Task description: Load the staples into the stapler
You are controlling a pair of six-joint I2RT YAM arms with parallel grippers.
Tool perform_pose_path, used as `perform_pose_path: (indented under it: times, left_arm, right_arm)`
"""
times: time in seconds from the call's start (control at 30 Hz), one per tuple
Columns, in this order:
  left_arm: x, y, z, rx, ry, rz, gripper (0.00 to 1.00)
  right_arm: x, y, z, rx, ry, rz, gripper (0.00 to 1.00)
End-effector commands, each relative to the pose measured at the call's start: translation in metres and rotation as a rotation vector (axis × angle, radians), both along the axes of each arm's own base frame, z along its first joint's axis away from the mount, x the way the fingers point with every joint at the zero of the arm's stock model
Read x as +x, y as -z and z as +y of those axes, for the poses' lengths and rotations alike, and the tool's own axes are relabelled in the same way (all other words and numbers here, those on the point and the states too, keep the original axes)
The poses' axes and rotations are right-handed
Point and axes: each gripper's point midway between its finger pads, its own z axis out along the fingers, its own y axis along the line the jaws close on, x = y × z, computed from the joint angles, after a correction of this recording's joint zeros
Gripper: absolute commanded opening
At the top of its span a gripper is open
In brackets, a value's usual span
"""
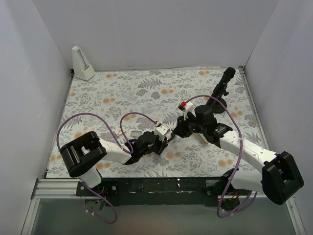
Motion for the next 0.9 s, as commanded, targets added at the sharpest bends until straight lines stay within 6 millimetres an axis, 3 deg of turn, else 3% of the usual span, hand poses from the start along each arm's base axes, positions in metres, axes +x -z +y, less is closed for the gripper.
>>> perform_pose_path:
  times: [0.0,0.1,0.47,0.83,0.87]
  left_arm:
    - [0.009,-0.023,-0.005,-0.071,-0.018,-0.053,0.05]
    - [0.008,-0.025,-0.005,-0.085,-0.017,-0.055,0.09]
    - [0.010,-0.033,-0.004,-0.126,-0.049,-0.064,0.09]
    - [0.009,-0.042,0.007,-0.186,-0.093,-0.068,0.10]
    - [0.009,-0.042,0.008,-0.187,-0.095,-0.069,0.16]
  right_arm:
    - [-0.011,0.009,0.003,-0.038,-0.018,0.018,0.29]
    - [-0.018,0.010,0.011,-0.034,-0.045,0.023,0.29]
    - [-0.050,0.030,0.033,-0.065,-0.105,0.060,0.29]
    - [-0.055,0.035,0.038,-0.048,-0.111,0.059,0.29]
    - [-0.054,0.034,0.038,-0.046,-0.108,0.057,0.29]
